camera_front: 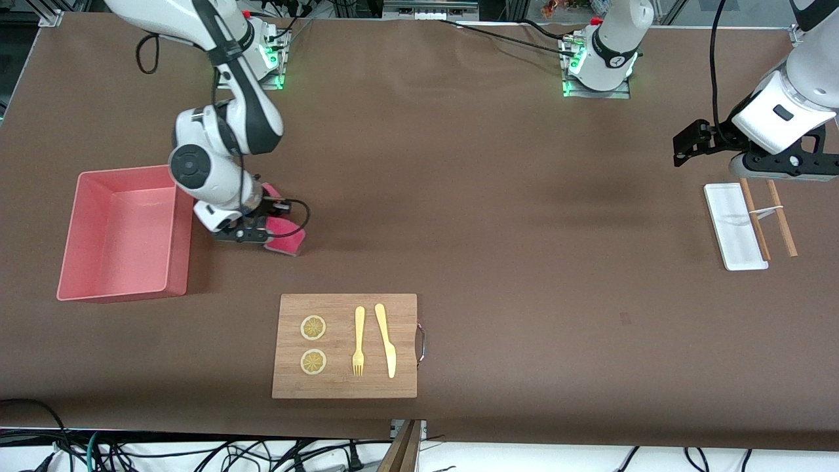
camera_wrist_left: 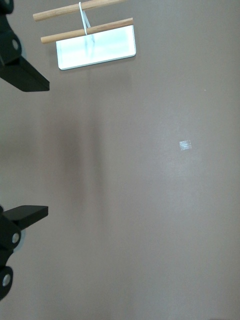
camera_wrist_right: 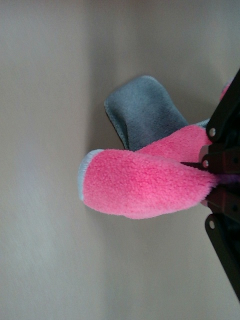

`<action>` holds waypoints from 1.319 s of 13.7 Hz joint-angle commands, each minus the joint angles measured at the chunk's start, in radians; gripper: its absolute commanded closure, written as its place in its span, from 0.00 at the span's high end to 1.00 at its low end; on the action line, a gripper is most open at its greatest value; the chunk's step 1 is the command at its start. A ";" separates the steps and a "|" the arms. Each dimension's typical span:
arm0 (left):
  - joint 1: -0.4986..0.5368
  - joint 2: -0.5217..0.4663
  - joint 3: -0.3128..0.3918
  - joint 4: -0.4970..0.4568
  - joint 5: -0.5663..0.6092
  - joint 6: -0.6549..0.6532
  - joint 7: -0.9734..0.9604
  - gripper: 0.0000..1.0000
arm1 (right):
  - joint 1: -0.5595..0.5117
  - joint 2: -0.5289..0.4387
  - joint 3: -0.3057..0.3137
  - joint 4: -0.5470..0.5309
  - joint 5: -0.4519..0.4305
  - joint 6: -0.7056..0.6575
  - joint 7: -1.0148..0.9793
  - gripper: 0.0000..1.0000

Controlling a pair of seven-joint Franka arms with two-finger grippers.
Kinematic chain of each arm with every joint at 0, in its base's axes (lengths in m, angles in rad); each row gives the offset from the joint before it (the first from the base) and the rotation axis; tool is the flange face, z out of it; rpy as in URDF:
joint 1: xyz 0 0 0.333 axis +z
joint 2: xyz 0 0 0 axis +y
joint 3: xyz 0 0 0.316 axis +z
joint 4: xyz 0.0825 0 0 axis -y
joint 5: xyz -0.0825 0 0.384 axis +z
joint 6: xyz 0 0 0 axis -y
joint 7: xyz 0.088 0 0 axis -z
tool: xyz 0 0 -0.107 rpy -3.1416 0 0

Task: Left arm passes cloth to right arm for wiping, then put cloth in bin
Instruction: 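Wipe the table with the cloth in the right gripper while the left gripper withdraws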

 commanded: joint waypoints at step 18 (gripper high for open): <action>0.014 0.001 -0.007 -0.003 -0.044 0.031 0.008 1.00 | 0.043 0.104 0.072 0.228 0.162 -0.117 0.287 0.00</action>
